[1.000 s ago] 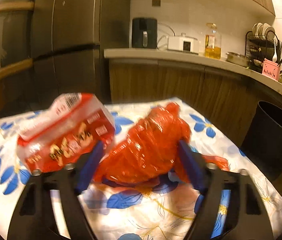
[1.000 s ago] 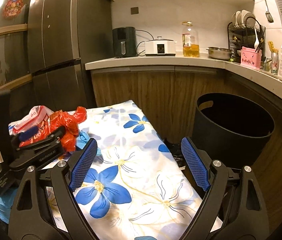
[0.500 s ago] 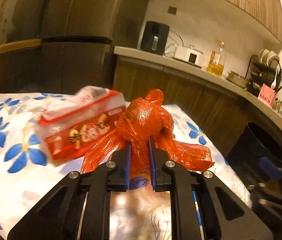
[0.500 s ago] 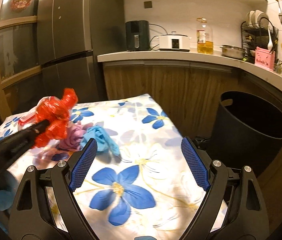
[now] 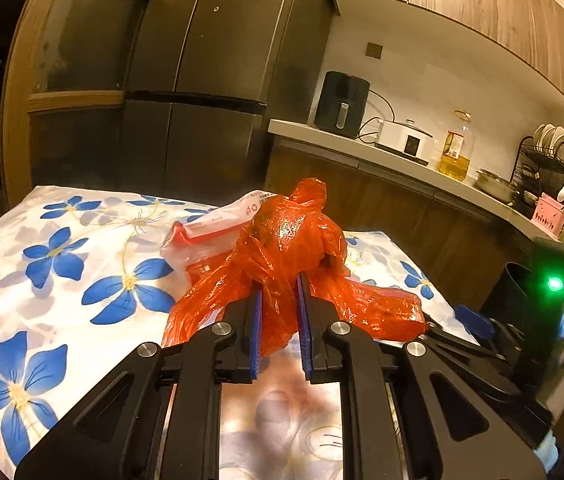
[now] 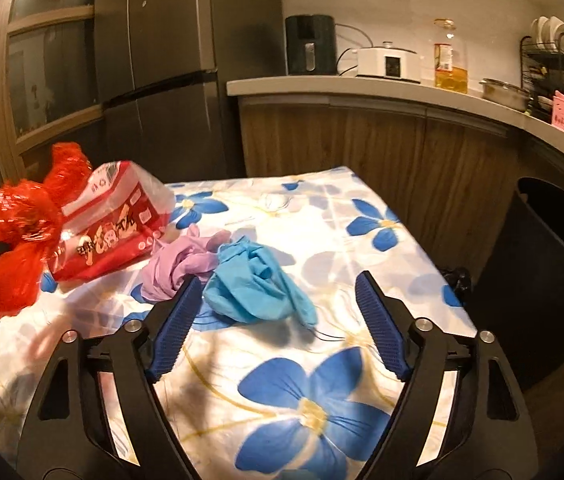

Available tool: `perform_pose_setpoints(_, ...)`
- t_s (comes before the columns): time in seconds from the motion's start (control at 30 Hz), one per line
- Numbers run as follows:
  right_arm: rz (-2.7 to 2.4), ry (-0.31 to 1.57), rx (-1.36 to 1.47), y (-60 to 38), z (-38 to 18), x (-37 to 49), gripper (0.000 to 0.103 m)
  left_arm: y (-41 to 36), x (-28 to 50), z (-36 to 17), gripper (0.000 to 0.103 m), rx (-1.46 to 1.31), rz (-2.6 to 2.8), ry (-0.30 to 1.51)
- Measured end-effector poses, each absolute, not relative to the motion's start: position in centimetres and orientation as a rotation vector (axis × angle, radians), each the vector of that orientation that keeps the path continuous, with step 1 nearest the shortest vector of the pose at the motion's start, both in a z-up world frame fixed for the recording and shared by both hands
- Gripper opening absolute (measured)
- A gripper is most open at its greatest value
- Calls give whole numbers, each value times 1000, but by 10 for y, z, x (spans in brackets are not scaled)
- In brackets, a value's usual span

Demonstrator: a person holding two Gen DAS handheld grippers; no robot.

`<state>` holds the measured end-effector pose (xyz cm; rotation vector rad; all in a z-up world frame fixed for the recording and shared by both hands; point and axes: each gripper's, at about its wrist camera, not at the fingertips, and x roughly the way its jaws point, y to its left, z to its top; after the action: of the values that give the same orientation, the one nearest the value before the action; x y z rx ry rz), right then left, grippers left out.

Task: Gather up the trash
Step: 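Grasp the red plastic bag with the left tool while the right tool grasps the blue glove, then carry the red bag and blue glove over the black bin with both tools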

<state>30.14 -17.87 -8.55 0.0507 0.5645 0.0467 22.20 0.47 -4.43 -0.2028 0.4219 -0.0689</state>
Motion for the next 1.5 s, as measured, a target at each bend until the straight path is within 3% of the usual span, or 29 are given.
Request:
perform_pose_setpoints(0.23,55,634,59,-176,-100,321,56,4,222,-48,16,-187,-72,430)
perform_pose_setpoints(0.3,59,644,61,-175,-102,323,44,2,222,-47,16,-187,-71,434)
perform_pose_setpoints(0.37,68,651,72,-177,-103,323,26,4,221,-47,15,-188,-69,436)
perform_pose_setpoints(0.5,81,639,87,-180,-100,319,7,5,220,-47,15,-184,-61,445)
perform_pose_setpoints(1.5,3,417,93,-256,-19,197,3,-63,187,-26,15,-88,-110,432)
